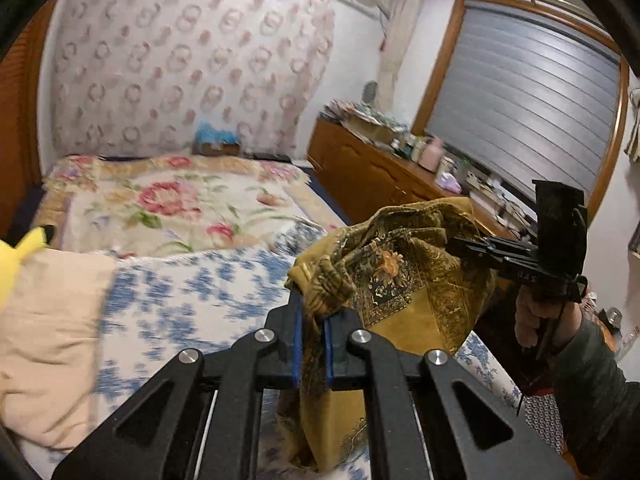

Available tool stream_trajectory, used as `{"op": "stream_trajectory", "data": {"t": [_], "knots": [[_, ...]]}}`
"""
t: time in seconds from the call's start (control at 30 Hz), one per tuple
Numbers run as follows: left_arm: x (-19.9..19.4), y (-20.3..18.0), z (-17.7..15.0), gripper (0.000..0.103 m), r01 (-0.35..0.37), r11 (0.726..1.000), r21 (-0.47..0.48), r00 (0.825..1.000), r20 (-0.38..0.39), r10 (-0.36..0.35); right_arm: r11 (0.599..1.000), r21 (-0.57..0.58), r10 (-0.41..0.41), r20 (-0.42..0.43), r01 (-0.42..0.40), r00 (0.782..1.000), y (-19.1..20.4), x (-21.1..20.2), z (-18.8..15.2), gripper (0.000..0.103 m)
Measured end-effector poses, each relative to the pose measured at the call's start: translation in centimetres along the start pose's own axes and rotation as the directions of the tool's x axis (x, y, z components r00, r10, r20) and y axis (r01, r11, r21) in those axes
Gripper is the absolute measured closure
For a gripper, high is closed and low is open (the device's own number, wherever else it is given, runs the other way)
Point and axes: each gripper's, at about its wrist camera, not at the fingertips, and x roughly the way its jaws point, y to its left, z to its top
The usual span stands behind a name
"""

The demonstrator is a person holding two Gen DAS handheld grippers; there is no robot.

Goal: Fold small clothes
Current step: 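Carry the shirt bundle with both grippers toward the yellow plush toy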

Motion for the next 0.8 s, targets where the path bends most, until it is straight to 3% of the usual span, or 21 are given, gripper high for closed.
{"op": "stream_trajectory", "data": {"t": [0.23,0.4,0.7,0.8], "knots": [[-6.6,5.9,-0.7,0.095,-0.137,0.99,-0.044,0.988,0.073,0.14,0.991,-0.091,0.101,0.024,-0.098,0.995,5.3,4.3,3.4,0.087],[-9.3,10.6,-1.2,0.095,-0.236,0.967,-0.093,0.961,0.123,0.246,0.974,-0.198,0.116,0.02,-0.11,0.993,9.5,9.1,6.4,0.087],[-10.1,19.0,-5.0,0.095,-0.285,0.924,-0.256,0.941,0.107,0.32,0.916,-0.364,0.16,-0.052,-0.168,0.986,15.9,15.6,10.4,0.087],[-10.7,20.3,-6.2,0.095,-0.293,0.913,-0.284,0.937,0.103,0.333,0.893,-0.407,0.171,-0.091,-0.193,0.981,17.2,18.6,11.8,0.087]]}}
